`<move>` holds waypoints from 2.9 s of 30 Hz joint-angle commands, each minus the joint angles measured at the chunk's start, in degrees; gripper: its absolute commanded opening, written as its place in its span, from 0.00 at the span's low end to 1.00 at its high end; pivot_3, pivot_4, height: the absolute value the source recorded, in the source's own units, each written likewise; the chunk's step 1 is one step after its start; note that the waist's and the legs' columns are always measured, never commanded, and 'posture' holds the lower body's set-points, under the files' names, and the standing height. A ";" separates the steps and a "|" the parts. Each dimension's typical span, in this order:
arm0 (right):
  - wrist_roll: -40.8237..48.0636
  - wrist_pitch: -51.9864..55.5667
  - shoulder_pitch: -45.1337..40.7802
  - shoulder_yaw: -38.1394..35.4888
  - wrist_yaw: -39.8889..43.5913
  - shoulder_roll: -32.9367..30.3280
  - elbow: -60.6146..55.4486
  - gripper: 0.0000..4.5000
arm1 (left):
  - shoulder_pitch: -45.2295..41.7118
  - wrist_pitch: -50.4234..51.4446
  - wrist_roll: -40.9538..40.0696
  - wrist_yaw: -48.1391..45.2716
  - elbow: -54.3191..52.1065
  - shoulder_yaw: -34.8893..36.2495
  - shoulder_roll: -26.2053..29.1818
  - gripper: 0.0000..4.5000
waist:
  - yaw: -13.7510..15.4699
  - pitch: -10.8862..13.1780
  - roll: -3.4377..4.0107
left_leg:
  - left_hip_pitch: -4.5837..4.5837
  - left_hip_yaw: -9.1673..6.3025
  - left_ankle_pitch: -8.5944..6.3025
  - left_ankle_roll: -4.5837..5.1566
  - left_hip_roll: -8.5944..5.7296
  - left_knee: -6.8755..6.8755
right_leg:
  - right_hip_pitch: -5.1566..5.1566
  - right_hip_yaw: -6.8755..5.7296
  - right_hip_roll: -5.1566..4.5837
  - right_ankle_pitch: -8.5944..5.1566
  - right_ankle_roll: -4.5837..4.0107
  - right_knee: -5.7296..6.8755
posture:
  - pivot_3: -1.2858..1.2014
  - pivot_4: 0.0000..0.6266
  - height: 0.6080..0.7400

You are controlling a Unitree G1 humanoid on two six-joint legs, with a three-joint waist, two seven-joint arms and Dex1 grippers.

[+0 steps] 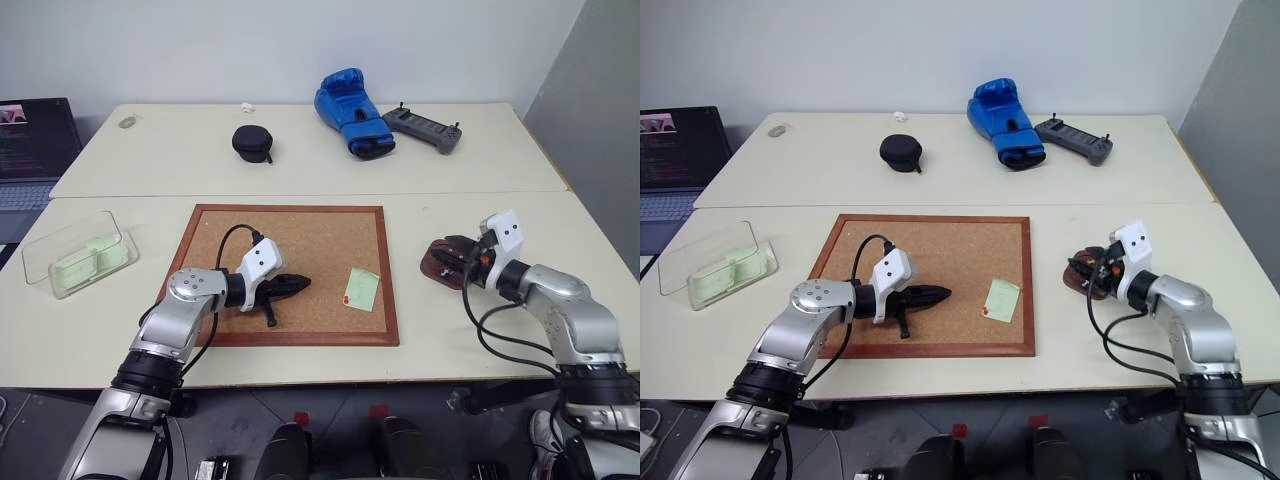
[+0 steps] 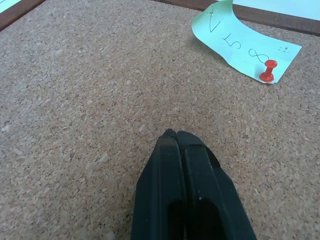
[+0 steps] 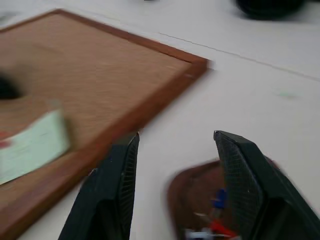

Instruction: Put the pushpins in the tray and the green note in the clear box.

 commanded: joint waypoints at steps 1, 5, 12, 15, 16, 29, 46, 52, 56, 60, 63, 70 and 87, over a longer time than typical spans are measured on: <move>0.06 -4.76 1.00 4.88 5.71 -0.75 -6.97 0.56 | 0.45 0.59 2.07 0.36 1.43 -0.94 0.45 0.00 | -0.01 0.00 0.00 | 0.02 0.00 0.00 0.00 0.00 0.01 | 0.01 0.01 0.00 0.00 0.00 0.00 | 0.52 0.24 1.00; -2.88 -9.87 1.47 10.63 7.23 1.60 -6.16 0.56 | 0.45 0.73 2.09 0.32 1.31 -0.88 0.50 0.00 | -0.01 0.00 -0.01 | 0.02 0.01 0.00 0.00 0.00 0.03 | 0.02 0.02 0.01 -0.01 0.02 -0.02 | 0.52 0.24 1.00; -8.22 -18.46 -2.16 16.55 6.94 7.45 3.19 0.56 | 1.41 1.30 1.84 0.32 0.08 -0.45 1.15 0.00 | -0.02 0.00 -0.01 | 0.01 0.02 0.00 0.00 0.00 0.02 | 0.00 0.02 0.01 0.00 0.01 -0.02 | 0.52 0.24 1.00; -9.04 -19.74 -3.36 17.75 6.78 9.39 5.43 0.56 | 1.93 1.59 1.70 0.40 -0.55 -0.25 1.45 0.00 | -0.02 0.00 -0.02 | 0.02 0.02 0.00 -0.01 0.02 0.02 | -0.01 0.02 0.00 0.00 0.00 -0.02 | 0.52 0.24 1.00; -9.47 -20.31 -3.89 18.21 6.56 10.25 6.67 0.56 | 2.02 1.70 1.67 0.51 -0.63 -0.19 1.48 0.00 | -0.02 0.00 -0.02 | 0.02 0.00 0.00 -0.01 0.03 0.01 | -0.01 0.00 0.01 0.00 0.00 -0.02 | 0.52 0.24 1.00; -12.47 -23.50 -8.10 20.01 5.75 17.75 17.86 0.56 | 2.21 2.21 1.70 1.08 -1.00 0.02 1.06 0.00 | -0.12 0.00 -0.01 | 0.04 -0.02 0.00 -0.01 0.05 -0.02 | -0.02 -0.01 0.03 0.01 -0.01 0.02 | 0.52 0.24 1.00; -13.27 -22.80 -8.90 19.71 6.19 18.88 20.37 0.33 | 2.50 2.97 1.43 1.15 -2.05 0.03 1.21 0.00 | -0.12 0.00 -0.01 | 0.04 -0.01 0.00 -0.01 0.04 -0.01 | -0.03 -0.01 0.03 0.01 -0.01 0.02 | 0.52 0.24 1.00; -14.15 -23.12 -8.60 19.81 5.70 18.95 20.77 0.09 | 2.22 3.09 1.44 1.03 -1.99 -0.02 1.22 0.00 | -0.12 0.00 -0.01 | 0.04 -0.01 0.00 -0.01 0.04 -0.01 | -0.03 -0.01 0.03 0.01 -0.01 0.02 | 0.52 0.24 1.00; -15.05 -23.83 -8.94 19.86 5.32 18.93 21.66 0.00 | 2.01 3.19 1.45 1.04 -1.94 -0.05 1.15 0.00 | -0.12 0.00 -0.01 | 0.04 -0.02 0.00 -0.01 0.04 -0.01 | -0.03 -0.01 0.03 0.01 -0.01 0.03 | 0.52 0.24 1.00; -14.91 -24.24 -9.07 19.72 5.43 18.87 21.47 0.00 | 2.13 3.26 1.40 1.06 -2.16 -0.02 1.18 0.00 | -0.12 0.00 -0.01 | 0.05 -0.01 0.00 -0.01 0.04 -0.01 | -0.03 0.00 0.03 0.01 -0.01 0.03 | 0.52 0.24 1.00; -13.84 -24.58 -9.08 19.00 6.02 18.40 19.18 0.00 | 2.16 3.31 1.38 1.09 -2.23 -0.01 1.17 0.00 | -0.12 0.00 -0.01 | 0.05 -0.01 0.00 -0.01 0.04 -0.01 | -0.03 0.00 0.03 0.01 -0.01 0.03 | 0.52 0.24 1.00; -11.04 -20.05 -9.18 17.81 6.60 17.02 10.49 0.00 | 2.47 3.25 1.44 1.17 -2.45 -0.09 1.17 0.00 | -0.06 0.01 0.00 | -0.05 -0.03 0.00 -0.01 0.04 -0.01 | -0.10 -0.02 0.02 0.01 -0.01 0.02 | 0.52 0.24 1.00; -9.77 -16.58 -8.76 15.81 5.36 13.90 4.56 0.00 | 0.63 10.17 -4.79 0.83 -7.13 3.20 -0.69 0.07 | -0.06 0.01 -0.01 | -0.04 -0.05 0.00 -0.01 0.02 0.01 | -0.06 -0.03 0.00 0.01 -0.01 0.02 | 0.52 0.24 1.00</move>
